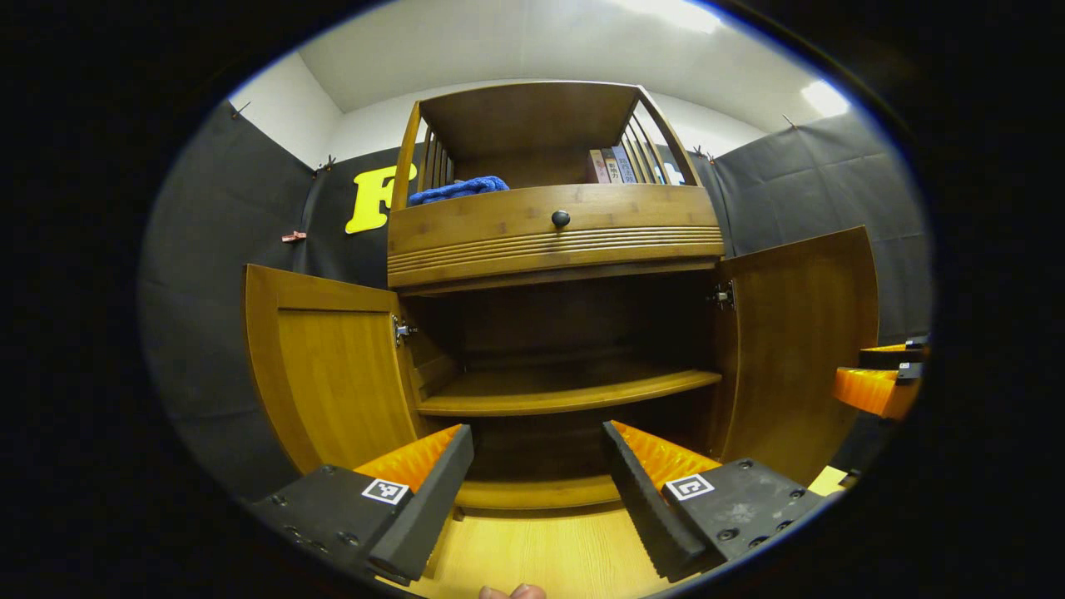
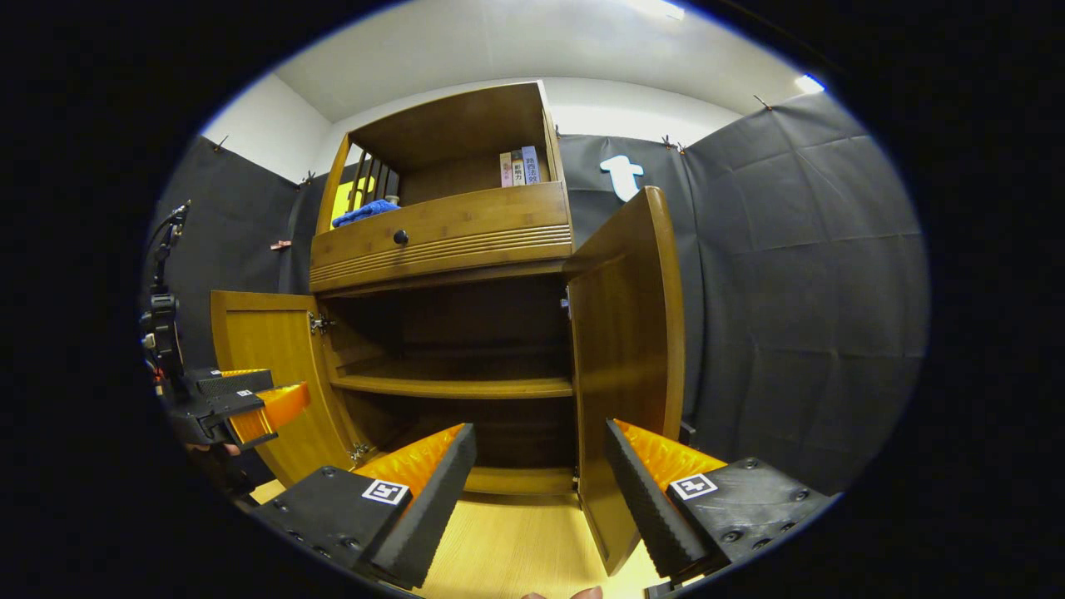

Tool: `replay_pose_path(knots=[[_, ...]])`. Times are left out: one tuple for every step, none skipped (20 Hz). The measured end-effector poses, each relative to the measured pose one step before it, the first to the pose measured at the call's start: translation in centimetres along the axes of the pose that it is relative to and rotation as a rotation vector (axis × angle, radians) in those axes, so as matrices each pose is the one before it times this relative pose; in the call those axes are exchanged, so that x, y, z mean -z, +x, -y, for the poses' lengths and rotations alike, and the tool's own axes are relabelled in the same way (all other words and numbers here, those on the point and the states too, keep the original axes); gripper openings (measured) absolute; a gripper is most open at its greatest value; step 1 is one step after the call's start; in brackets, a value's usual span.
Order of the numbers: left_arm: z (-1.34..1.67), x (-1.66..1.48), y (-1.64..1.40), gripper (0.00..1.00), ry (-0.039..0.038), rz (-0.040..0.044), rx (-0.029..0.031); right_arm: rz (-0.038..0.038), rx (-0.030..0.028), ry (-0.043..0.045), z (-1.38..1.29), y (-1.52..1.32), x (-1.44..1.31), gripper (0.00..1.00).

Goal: Open the right door of the double-door shoe cabinet with the right hand, and open the left door with the left hand.

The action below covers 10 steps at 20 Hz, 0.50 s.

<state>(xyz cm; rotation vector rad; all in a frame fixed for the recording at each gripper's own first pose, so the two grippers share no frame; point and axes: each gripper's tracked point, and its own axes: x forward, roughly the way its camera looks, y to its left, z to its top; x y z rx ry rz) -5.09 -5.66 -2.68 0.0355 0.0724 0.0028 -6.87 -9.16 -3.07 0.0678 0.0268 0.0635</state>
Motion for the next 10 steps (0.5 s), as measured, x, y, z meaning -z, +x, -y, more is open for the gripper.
replay_pose_path(knots=[[-0.004, 0.011, -0.010, 0.96, 0.00029, -0.00082, -0.00114, 0.00119, -0.00023, 0.00052, -0.049, -0.055, 0.008, 0.98], [-0.065, -0.104, -0.006, 0.96, -0.00037, 0.00109, -0.00129, 0.00092, -0.00178, -0.00069, -0.050, 0.040, -0.137, 0.98], [0.058, 0.106, 0.031, 0.96, -0.00105, 0.00079, -0.00080, 0.00156, -0.00013, -0.00176, 0.020, -0.003, -0.047, 0.98], [-0.034, -0.075, -0.018, 0.96, -0.00023, 0.00133, -0.00113, 0.00129, -0.00113, -0.00222, -0.068, 0.031, -0.010, 0.98], [-0.050, 0.056, -0.101, 0.96, 0.00002, -0.00133, 0.00078, 0.00182, -0.00133, -0.00006, 0.015, 0.002, -0.036, 0.98], [0.030, -0.069, 0.025, 0.92, 0.00172, 0.00027, -0.00067, -0.00011, -0.00170, 0.00040, -0.120, -0.037, 0.029, 0.98], [0.057, 0.105, -0.003, 0.92, 0.00037, -0.00134, 0.00015, -0.00039, -0.00237, 0.00010, -0.030, 0.003, 0.006, 0.98], [0.042, -0.020, 0.062, 0.96, -0.00014, -0.00041, 0.00061, -0.00199, -0.00125, -0.00150, -0.099, -0.022, 0.116, 0.98], [-0.003, 0.003, 0.010, 0.96, 0.00039, 0.00028, -0.00076, 0.00003, -0.00145, -0.00107, -0.049, -0.027, -0.026, 0.98], [-0.020, -0.093, -0.054, 0.96, 0.00091, 0.00037, 0.00070, 0.00017, -0.00067, 0.00031, -0.040, -0.032, 0.029, 0.98]])
